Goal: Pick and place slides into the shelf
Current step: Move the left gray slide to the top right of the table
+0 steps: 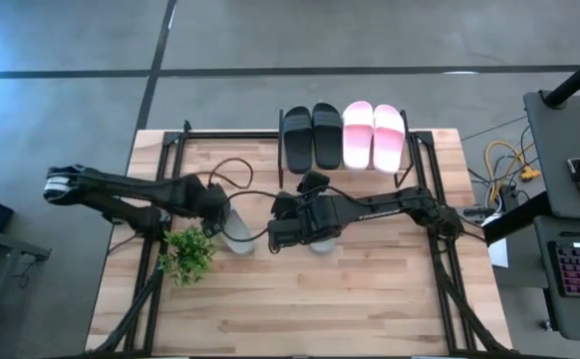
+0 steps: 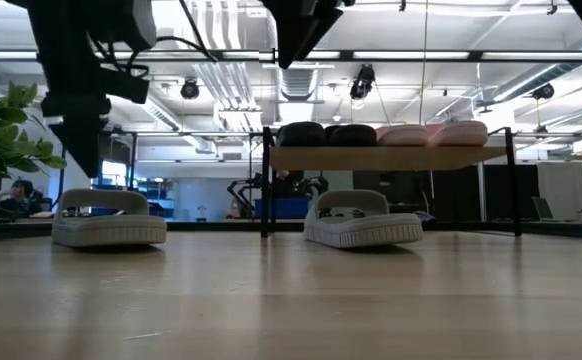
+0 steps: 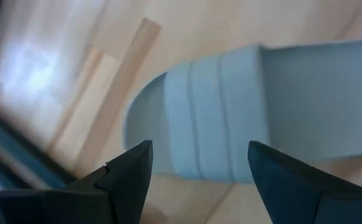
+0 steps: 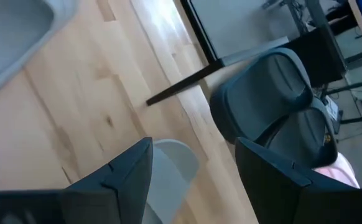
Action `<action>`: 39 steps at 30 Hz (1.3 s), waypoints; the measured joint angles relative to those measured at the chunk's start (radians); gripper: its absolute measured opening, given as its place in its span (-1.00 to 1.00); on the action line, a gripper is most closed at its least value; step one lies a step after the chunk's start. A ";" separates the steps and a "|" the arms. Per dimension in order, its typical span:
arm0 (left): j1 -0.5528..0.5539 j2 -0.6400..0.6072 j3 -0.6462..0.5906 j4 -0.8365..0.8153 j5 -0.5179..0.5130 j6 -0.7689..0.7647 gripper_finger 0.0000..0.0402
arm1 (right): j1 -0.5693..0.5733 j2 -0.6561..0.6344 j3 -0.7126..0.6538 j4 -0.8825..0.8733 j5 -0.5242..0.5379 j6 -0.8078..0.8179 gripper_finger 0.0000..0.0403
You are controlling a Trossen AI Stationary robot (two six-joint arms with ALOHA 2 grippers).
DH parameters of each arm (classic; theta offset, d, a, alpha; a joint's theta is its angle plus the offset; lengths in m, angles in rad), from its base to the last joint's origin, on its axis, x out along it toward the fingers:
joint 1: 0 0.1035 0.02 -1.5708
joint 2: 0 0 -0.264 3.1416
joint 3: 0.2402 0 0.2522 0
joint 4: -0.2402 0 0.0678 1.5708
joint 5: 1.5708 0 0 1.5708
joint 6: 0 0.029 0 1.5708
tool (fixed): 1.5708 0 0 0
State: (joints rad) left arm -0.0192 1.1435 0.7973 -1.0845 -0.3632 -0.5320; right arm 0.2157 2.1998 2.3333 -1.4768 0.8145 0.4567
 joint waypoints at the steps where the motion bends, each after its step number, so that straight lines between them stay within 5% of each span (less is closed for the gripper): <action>1: -0.018 0.021 0.005 -0.020 -0.025 -0.029 0.24 | 0.000 0.000 0.000 -0.006 0.002 0.007 0.09; 12: -0.160 0.169 0.062 -0.016 -0.076 -0.221 0.24 | -0.003 0.000 0.000 -0.019 0.002 0.015 0.09; 34: -0.166 0.458 0.063 0.020 -0.194 -0.059 0.23 | -0.005 0.000 0.000 -0.042 -0.002 0.068 0.09; 39: -0.166 0.447 0.062 0.022 -0.234 -0.057 0.06 | -0.005 0.000 0.000 -0.042 -0.003 0.068 0.09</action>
State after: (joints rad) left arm -0.1848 1.5906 0.8593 -1.0622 -0.5972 -0.5890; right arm 0.2111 2.1998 2.3333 -1.5185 0.8120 0.5243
